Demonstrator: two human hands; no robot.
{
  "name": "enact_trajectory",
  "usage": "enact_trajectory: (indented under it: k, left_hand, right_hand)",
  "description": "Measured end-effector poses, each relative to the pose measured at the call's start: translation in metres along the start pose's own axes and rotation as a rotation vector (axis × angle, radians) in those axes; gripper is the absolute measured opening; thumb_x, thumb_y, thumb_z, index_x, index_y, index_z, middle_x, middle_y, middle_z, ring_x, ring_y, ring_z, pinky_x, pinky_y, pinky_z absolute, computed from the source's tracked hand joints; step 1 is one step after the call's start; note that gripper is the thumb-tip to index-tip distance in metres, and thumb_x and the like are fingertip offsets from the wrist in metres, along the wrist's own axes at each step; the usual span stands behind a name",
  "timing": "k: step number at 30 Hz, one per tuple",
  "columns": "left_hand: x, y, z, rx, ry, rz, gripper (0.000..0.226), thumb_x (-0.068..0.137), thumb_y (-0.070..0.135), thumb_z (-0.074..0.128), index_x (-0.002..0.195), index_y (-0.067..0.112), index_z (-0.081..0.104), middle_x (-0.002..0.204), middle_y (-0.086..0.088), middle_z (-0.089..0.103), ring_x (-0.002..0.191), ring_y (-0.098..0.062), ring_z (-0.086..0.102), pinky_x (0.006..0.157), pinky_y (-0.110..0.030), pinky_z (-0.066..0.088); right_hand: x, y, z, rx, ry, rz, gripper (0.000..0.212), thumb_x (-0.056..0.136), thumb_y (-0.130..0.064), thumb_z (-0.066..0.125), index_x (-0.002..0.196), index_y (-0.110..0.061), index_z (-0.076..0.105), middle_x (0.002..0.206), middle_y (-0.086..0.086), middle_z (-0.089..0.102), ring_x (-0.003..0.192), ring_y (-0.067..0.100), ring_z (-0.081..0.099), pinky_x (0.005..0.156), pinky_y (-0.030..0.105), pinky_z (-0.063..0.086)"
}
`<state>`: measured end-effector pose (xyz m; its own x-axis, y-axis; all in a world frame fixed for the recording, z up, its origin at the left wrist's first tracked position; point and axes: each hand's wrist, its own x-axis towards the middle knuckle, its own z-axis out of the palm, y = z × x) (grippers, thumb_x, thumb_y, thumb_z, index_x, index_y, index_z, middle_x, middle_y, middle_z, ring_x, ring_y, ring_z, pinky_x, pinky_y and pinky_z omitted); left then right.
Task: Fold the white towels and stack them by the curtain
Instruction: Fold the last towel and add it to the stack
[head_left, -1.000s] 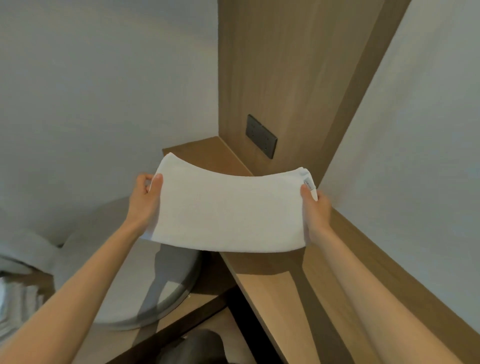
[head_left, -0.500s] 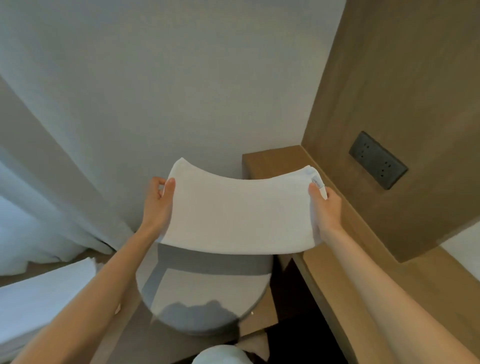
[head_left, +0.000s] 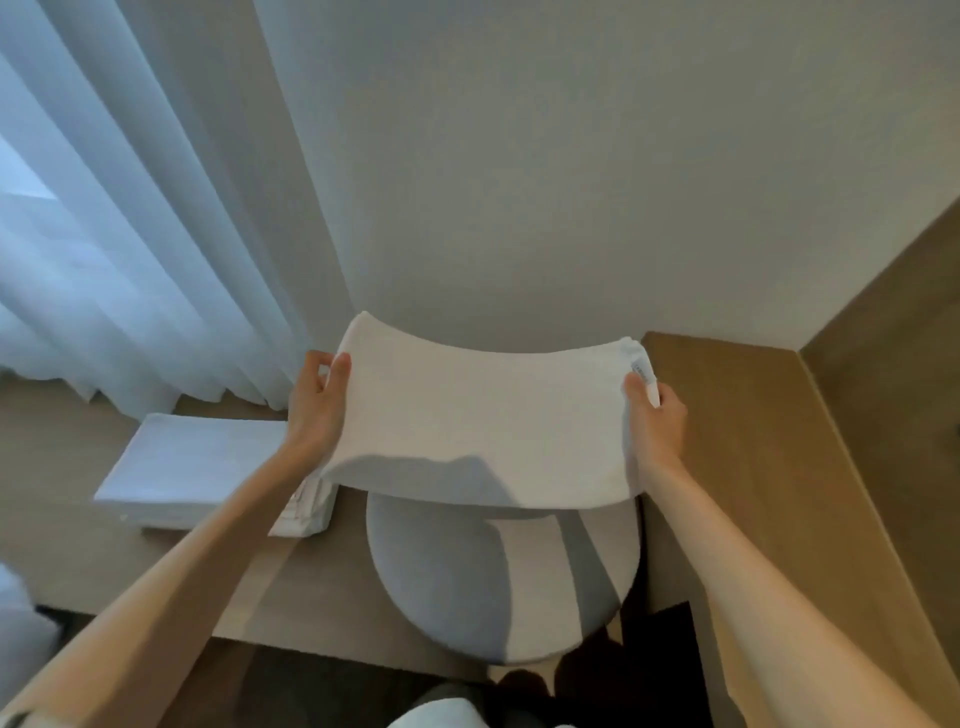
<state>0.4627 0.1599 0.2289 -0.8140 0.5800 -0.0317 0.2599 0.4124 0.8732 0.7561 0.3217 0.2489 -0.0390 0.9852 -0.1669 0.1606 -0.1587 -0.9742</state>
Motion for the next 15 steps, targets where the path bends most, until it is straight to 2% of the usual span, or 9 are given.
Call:
enact_trajectory:
  k: [2,6,10,12,15]
  left_hand:
    - [-0.005,-0.010,-0.011,-0.001,0.056,-0.061,0.028,0.099,0.047,0.035,0.099,0.020,0.040,0.083,0.001,0.050,0.073,-0.016,0.051,0.059,-0.031,0.039]
    - [-0.012,-0.025,-0.032,-0.047,0.138,-0.158,0.030,0.099,0.046,0.036,0.104,0.017,0.042,0.089,0.003,0.048,0.077,-0.014,0.050,0.062,-0.028,0.038]
    - [-0.010,-0.040,-0.056,-0.032,0.192,-0.181,0.032,0.099,0.048,0.036,0.102,0.017,0.042,0.086,0.005,0.048,0.075,-0.012,0.049,0.059,-0.026,0.035]
    - [-0.002,-0.051,-0.071,-0.031,0.213,-0.196,0.033,0.098,0.048,0.037,0.101,0.016,0.043,0.086,0.003,0.050,0.075,-0.014,0.050,0.059,-0.027,0.034]
    - [0.019,-0.073,-0.096,-0.076,0.231,-0.230,0.032,0.097,0.048,0.040,0.100,0.016,0.044,0.088,0.000,0.051,0.079,-0.017,0.050,0.068,-0.031,0.037]
  right_hand:
    - [0.002,0.001,0.013,-0.022,-0.036,0.000,0.016,0.093,-0.031,0.054,0.091,-0.015,0.059,0.084,-0.001,0.061,0.075,0.015,0.057,0.066,0.030,0.046]
    - [0.005,-0.002,0.041,-0.009,-0.102,-0.019,0.015,0.094,-0.029,0.055,0.081,-0.022,0.056,0.077,-0.006,0.059,0.068,0.009,0.056,0.057,0.024,0.043]
    - [0.002,-0.001,0.074,0.015,-0.179,-0.002,0.015,0.095,-0.029,0.054,0.094,-0.015,0.060,0.084,-0.002,0.064,0.073,0.010,0.060,0.061,0.025,0.047]
    - [-0.001,0.001,0.096,0.018,-0.204,0.016,0.013,0.094,-0.029,0.054,0.092,-0.017,0.060,0.085,-0.002,0.065,0.072,0.010,0.061,0.060,0.024,0.047]
    - [-0.005,0.004,0.135,0.014,-0.218,0.033,0.013,0.093,-0.027,0.056,0.089,-0.015,0.059,0.089,0.005,0.064,0.078,0.018,0.060,0.069,0.032,0.049]
